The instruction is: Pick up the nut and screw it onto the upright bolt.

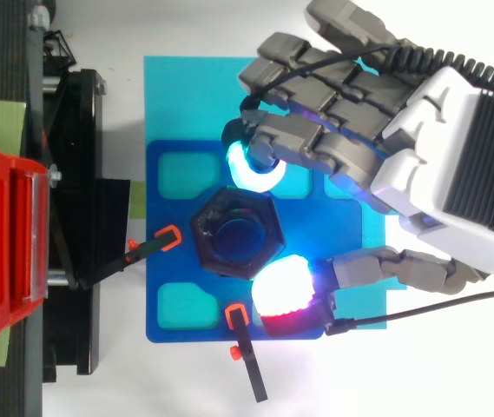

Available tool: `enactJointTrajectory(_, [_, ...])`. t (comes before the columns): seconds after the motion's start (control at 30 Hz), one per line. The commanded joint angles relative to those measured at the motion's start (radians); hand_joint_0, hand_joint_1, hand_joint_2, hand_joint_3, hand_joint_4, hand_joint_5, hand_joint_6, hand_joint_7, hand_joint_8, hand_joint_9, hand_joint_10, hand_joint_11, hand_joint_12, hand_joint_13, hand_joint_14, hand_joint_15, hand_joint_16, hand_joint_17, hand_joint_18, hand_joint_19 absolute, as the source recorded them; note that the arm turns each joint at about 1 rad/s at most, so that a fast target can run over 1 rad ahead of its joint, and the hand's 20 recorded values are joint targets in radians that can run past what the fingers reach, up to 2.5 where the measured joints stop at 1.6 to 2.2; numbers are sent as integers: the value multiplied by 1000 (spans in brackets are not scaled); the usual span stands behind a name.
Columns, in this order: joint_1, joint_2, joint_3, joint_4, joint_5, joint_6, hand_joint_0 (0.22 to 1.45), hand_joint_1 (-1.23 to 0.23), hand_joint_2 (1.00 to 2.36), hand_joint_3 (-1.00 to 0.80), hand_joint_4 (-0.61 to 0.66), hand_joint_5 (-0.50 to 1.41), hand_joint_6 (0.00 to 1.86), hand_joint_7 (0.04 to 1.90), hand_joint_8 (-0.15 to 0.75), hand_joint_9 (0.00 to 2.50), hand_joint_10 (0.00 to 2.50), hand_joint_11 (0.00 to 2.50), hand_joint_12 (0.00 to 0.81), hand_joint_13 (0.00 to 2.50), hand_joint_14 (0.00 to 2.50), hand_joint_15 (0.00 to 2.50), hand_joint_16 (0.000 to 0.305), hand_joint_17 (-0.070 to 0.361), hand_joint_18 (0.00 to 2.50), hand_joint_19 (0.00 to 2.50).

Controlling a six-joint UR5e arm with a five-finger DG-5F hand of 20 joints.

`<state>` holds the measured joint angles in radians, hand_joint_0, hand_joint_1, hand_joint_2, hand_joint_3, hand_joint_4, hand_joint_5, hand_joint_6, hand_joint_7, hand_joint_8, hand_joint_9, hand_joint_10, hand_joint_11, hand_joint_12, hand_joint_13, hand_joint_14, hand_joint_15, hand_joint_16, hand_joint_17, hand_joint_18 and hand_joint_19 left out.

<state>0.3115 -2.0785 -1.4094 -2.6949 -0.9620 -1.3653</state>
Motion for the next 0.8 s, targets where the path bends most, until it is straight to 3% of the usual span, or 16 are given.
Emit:
enactJointTrajectory(0.0, [1,0,0,-5,0,0,540,-589,1000,-500,245,-213,725,1121,314,492,5,165,316,333,0,0,35,78,144,0])
enactJointTrajectory(0.43, [6,0,-3,-22,0,18,540,-590,1000,-500,245,-212,725,1123,314,495,5,167,316,329,0,0,35,79,141,0])
enactJointTrajectory(0.57, [6,0,-26,-6,-6,20,541,-591,1000,-500,244,-212,725,1120,316,497,5,167,316,328,0,0,35,78,141,0])
enactJointTrajectory(0.77, [3,0,-28,3,-9,23,541,-592,1000,-500,240,-212,725,1119,315,495,5,167,316,327,0,0,35,78,140,0])
